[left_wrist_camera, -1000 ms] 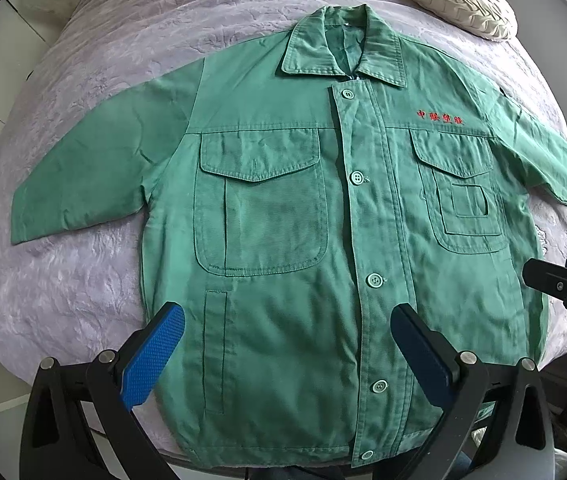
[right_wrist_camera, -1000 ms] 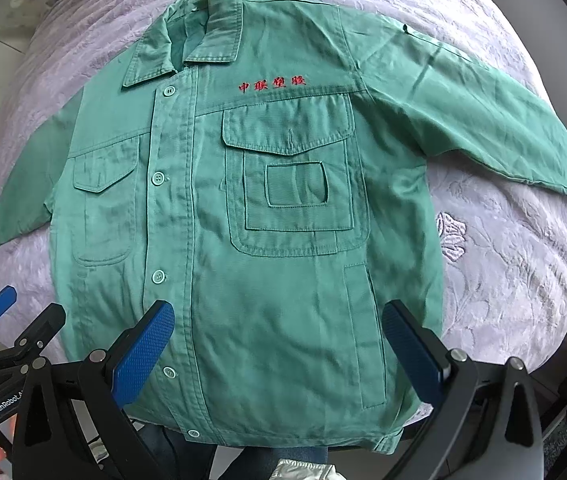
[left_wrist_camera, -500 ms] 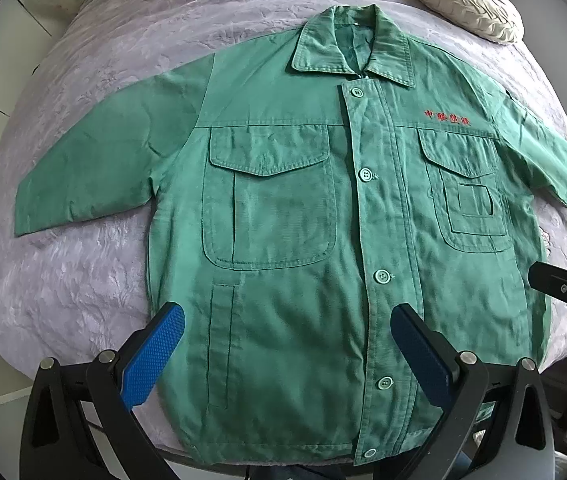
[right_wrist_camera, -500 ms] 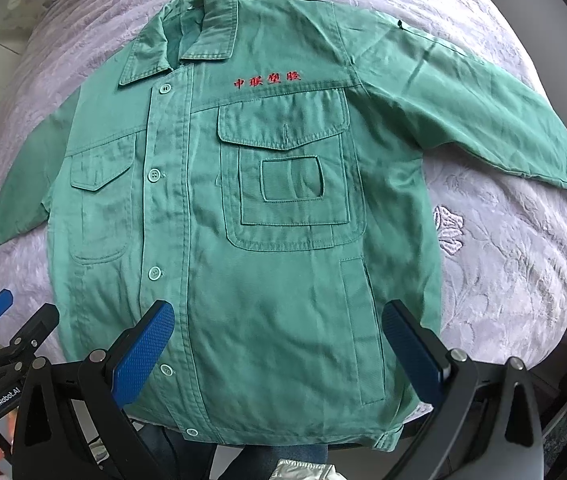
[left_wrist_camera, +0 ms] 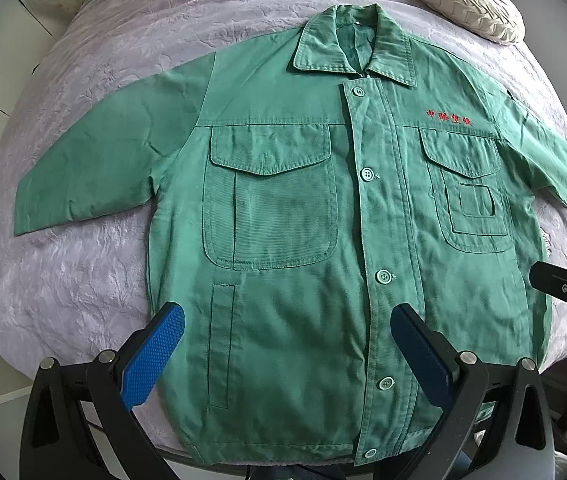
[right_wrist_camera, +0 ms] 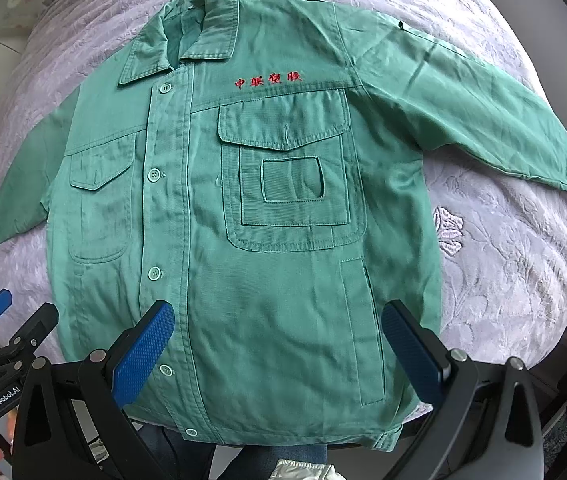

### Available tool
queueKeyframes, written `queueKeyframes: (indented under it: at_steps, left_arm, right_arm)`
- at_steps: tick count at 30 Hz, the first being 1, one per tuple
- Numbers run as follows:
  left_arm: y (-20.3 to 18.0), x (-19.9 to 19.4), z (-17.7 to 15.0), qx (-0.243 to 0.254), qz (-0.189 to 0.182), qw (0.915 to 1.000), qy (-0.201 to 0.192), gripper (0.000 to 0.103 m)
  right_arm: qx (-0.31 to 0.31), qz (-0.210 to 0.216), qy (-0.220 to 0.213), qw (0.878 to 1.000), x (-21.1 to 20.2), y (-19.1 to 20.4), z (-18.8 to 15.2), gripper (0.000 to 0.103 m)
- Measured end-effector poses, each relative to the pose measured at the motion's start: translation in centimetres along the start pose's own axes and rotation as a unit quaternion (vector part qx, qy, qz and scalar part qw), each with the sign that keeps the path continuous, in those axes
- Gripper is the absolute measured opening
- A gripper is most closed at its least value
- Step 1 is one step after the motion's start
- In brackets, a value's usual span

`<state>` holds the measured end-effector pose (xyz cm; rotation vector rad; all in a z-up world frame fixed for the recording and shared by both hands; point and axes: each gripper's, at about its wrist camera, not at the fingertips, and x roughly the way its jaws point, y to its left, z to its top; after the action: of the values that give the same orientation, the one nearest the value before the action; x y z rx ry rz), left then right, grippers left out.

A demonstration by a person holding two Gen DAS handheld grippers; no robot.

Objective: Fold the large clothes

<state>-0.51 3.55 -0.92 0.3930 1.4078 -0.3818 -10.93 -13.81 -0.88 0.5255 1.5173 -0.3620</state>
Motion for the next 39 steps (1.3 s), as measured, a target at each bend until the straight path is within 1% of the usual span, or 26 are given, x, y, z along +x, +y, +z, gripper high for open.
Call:
queueKeyframes:
  at_steps: [23, 27, 29, 32, 34, 36, 39]
  left_arm:
    - [0.0, 0.3, 0.0, -0.002, -0.002, 1.0000, 0.002, 0.103]
    - [0.3, 0.5, 0.3, -0.007, -0.007, 1.0000, 0.001, 0.103]
    - [0.8, 0.8, 0.3, -0.011, -0.015, 0.9998, 0.000, 0.103]
    - [2.1, 1.6, 0.7, -0.019, -0.046, 0.9987, -0.010, 0.103]
    - [3.7, 2.5, 0.9, -0.033, -0.061, 0.9973, -0.022, 0.103]
    - [5.8, 3.9, 1.4, -0.055, -0.072, 0.9954, -0.031, 0.103]
    - [10.3, 6.2, 1.9, -0.098, -0.076, 0.9909, -0.052, 0.103]
  right_arm:
    - [0.002, -0.004, 0.004, 1.000, 0.3, 0.2, 0.1, 0.103]
    - [0.002, -0.003, 0.002, 1.000, 0.3, 0.3, 0.3, 0.103]
    - [0.001, -0.001, -0.003, 1.000, 0.3, 0.5, 0.4, 0.103]
    - [0.000, 0.011, -0.016, 1.000, 0.4, 0.9, 0.5, 0.103]
    - [-0.005, 0.006, -0.028, 1.000, 0.7, 1.4, 0.4, 0.103]
    - [-0.008, -0.001, -0.032, 0.999, 1.4, 2.2, 0.3, 0.103]
    - [-0.007, 0.011, -0.036, 0.999, 2.6, 3.7, 0.1, 0.103]
